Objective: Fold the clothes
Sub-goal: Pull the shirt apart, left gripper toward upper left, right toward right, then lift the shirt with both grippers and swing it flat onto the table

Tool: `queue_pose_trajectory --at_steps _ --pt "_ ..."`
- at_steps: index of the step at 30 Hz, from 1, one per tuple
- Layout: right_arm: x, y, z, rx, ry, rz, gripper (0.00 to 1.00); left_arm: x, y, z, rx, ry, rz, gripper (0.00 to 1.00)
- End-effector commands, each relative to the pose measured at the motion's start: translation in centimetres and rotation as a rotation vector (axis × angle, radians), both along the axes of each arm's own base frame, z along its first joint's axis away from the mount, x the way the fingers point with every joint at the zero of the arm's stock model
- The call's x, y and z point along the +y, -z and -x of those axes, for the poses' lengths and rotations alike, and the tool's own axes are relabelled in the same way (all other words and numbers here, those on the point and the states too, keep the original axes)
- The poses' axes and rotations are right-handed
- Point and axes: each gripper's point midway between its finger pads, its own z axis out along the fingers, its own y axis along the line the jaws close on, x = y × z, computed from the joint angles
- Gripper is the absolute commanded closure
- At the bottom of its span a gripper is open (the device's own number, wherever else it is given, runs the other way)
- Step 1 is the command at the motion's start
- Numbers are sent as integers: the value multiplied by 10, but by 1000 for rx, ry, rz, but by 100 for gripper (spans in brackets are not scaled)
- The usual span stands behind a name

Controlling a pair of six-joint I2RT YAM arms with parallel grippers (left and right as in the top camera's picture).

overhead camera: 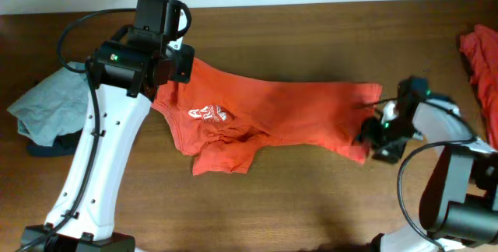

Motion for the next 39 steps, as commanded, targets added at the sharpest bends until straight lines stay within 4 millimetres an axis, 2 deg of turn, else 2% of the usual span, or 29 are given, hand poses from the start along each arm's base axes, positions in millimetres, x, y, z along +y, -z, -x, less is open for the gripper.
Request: queue_pose_trajectory --at_steps 1,2,5,7,8,11,14,19,21,23,24,25,26,28,31,33,34,35,39 --pt "7 22 9 -15 39 -18 32 7 -13 3 -37 -22 0 99" --pt "9 26 8 -32 40 -27 32 7 -13 3 -37 -23 0 99" --pt "17 34 7 -69 42 -66 43 7 -13 3 -38 -23 0 99" --pt "17 37 9 -69 52 -65 63 7 -13 3 -38 -23 0 99" --pt "17 38 9 -71 51 -64 77 7 -13 3 -38 -22 0 99" --pt "19 36 9 -73 52 -75 96 7 -13 3 -38 -23 0 99" --pt "19 31 10 -76 51 -74 96 7 -13 3 -38 -23 0 99" --pt "16 0 1 -155 45 -51 96 8 -18 4 -51 -23 3 100" --pt "12 -25 -4 -219 42 -20 96 12 -33 6 -91 -39 -7 99" --pt "4 -64 -8 -313 42 42 96 20 -62 12 -166 -64 -14 99" --pt "2 -77 -9 -344 43 64 96 22 -74 15 -196 -66 -9 99" --pt "-3 -104 -11 -410 46 108 96 23 -90 20 -233 -61 0 99" --pt "-10 -139 -11 -497 53 167 96 27 -118 32 -302 -62 20 99" --pt "-15 -179 -8 -601 64 226 96 31 -148 48 -377 -63 45 100" --pt "-18 -247 3 -786 83 304 96 39 -185 76 -485 -66 80 99" --pt "-17 -286 13 -892 94 340 96 44 -203 94 -543 -68 99 99" --pt "-17 -296 17 -917 97 349 96 46 -210 103 -566 -68 106 99" --pt "-16 -327 30 -995 108 380 96 51 -223 120 -610 -69 121 99" --pt "-10 -369 55 -1085 117 405 96 55 -244 159 -685 -35 171 100"
